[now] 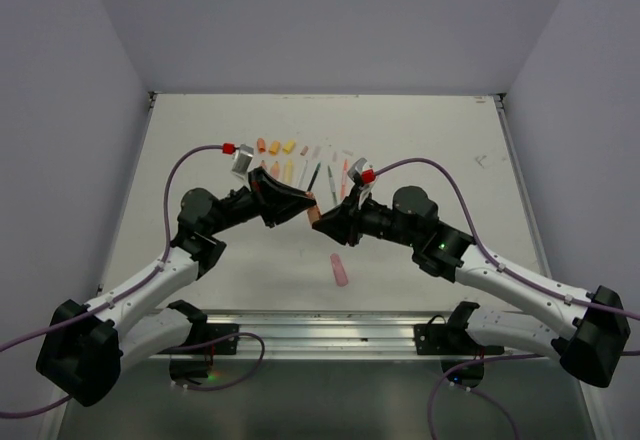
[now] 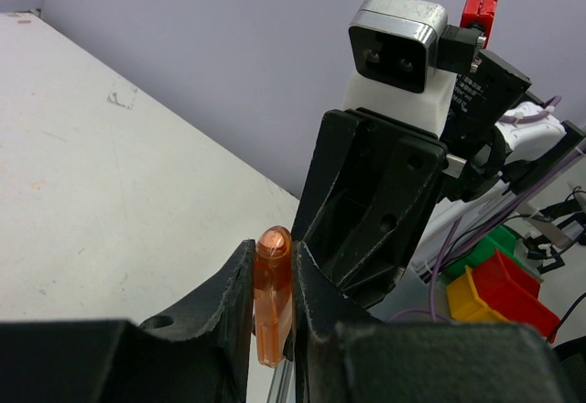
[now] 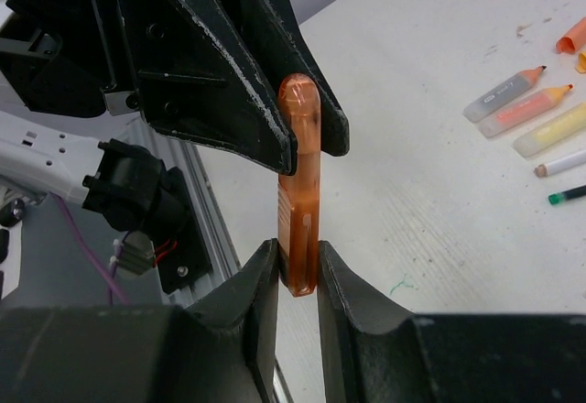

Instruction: Open the pen caps

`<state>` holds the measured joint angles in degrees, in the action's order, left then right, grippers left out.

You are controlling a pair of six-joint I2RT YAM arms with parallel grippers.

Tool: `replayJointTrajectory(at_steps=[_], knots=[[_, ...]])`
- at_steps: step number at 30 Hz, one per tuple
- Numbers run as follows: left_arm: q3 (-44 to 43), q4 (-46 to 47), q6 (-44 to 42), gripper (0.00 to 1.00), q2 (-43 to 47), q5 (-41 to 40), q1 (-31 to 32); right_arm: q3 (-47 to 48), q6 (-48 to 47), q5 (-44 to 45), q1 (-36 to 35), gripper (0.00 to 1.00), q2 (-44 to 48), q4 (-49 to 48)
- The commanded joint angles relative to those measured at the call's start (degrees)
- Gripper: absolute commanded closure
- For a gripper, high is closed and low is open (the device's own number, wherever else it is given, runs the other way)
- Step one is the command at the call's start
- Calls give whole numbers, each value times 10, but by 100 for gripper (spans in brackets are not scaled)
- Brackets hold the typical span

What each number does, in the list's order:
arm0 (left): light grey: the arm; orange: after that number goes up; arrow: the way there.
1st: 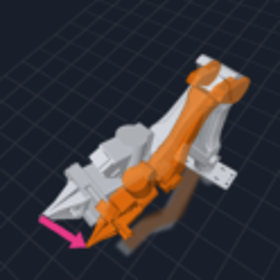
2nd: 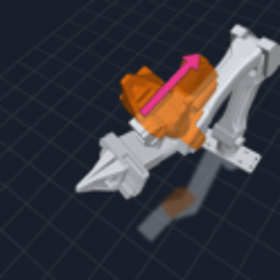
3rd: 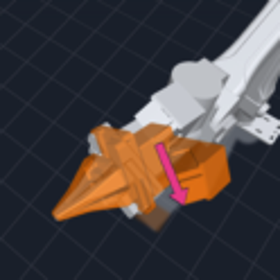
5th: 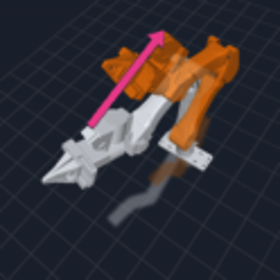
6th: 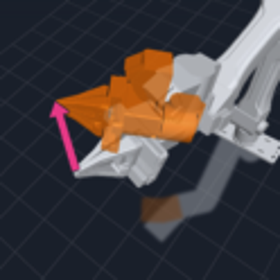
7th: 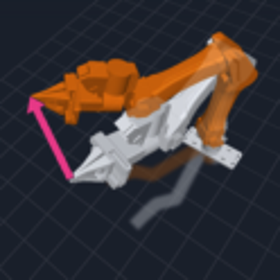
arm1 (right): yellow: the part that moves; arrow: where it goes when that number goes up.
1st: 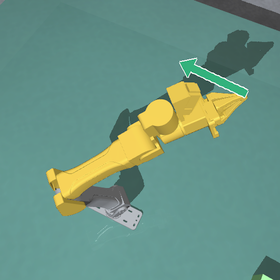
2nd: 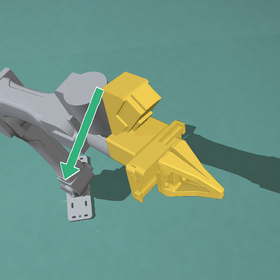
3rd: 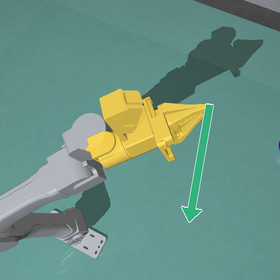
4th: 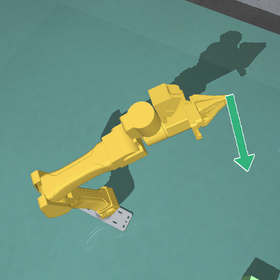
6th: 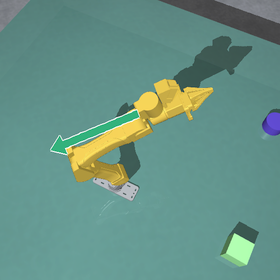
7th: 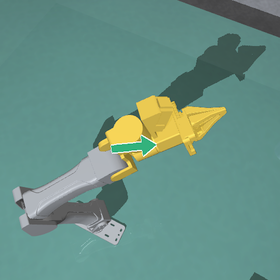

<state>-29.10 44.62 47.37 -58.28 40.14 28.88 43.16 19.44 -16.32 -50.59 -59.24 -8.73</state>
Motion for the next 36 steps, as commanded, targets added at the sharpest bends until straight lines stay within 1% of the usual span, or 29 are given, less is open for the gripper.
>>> replayJointTrajectory(at_steps=[1, 3, 4, 8, 14, 18, 21, 25, 36], knots=[[6, 23, 4, 100, -3, 9, 1, 30, -9, -20, 1, 82, -3, -43], [7, 31, 10, 100, -6, 13, 1, 30, -12, -25, 1, 84, -4, -42], [8, 41, 12, 100, -7, 14, 0, 30, -12, -28, 1, 88, -4, -42], [10, 78, 37, 100, -14, 15, 0, 28, -12, -42, 1, 94, -14, -41], [0, 143, 67, 100, -24, 6, 0, 4, -16, -57, 5, 99, -21, -41], [-14, 172, 79, 100, -24, -22, 0, -18, -20, -65, 7, 99, -19, -37], [-17, 223, 94, 100, -27, -48, 0, -38, -24, -71, 8, 99, -20, -30], [-23, 265, 110, 100, -35, -78, 0, -51, -29, -75, 8, 99, -18, -18], [-51, 272, 96, 100, -56, -97, -4, -73, -37, -76, 11, 99, 3, 6]])
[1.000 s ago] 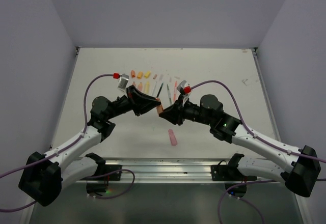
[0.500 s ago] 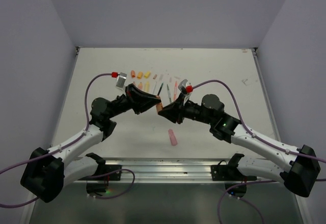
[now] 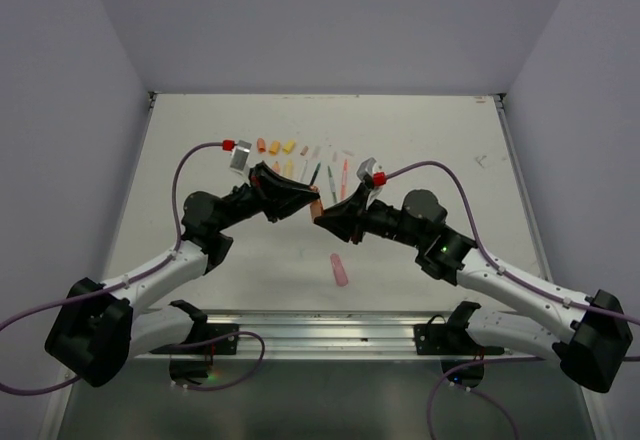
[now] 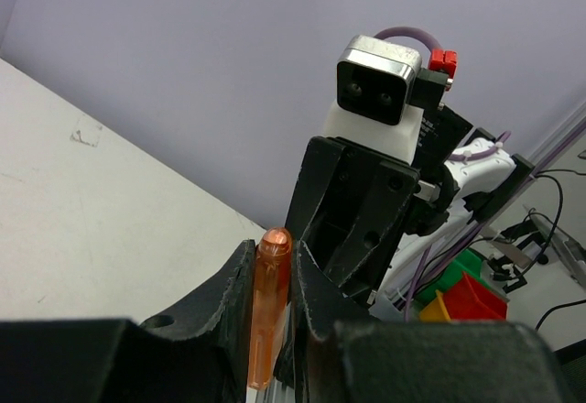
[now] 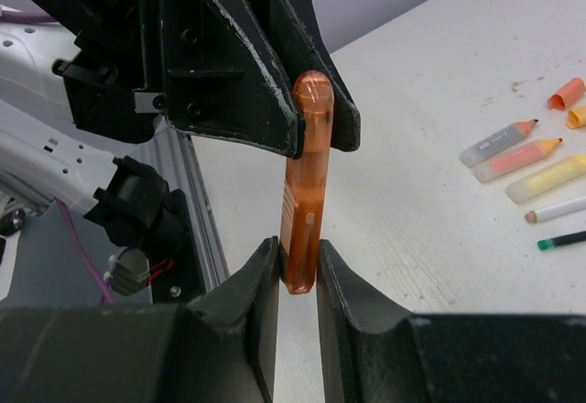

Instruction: Open the pen caps

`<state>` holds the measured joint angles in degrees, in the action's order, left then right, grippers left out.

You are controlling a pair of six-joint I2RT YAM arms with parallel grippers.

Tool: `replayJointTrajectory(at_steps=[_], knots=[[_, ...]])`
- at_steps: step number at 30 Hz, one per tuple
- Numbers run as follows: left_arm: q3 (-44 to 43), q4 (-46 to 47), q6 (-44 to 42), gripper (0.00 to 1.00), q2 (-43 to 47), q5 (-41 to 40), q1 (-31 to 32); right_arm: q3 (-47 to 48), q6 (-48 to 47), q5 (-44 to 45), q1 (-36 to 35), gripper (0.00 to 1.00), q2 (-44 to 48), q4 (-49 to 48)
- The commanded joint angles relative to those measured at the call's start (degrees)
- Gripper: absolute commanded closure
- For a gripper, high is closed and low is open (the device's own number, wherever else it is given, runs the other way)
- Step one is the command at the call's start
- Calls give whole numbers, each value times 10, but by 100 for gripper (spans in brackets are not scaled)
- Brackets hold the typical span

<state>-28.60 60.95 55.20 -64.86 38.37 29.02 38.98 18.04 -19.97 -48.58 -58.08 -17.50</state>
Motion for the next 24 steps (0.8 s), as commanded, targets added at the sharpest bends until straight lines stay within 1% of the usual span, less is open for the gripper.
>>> replayJointTrajectory(at_steps=[1, 6, 18, 22, 24], knots=[[-57, 110, 18, 100, 10, -80, -8, -36, -23, -40, -8, 99, -8, 94], [-66, 118, 10, 100, 11, -96, -12, -60, -14, -45, -6, 99, -7, 89], [-73, 146, 17, 100, -4, -119, -20, -95, -5, -37, -1, 99, 28, 94], [-78, 149, 23, 100, -15, -112, -20, -92, 0, -36, 0, 96, 31, 91], [-76, 134, 24, 100, -18, -104, -20, -82, 0, -32, 0, 94, 35, 97]])
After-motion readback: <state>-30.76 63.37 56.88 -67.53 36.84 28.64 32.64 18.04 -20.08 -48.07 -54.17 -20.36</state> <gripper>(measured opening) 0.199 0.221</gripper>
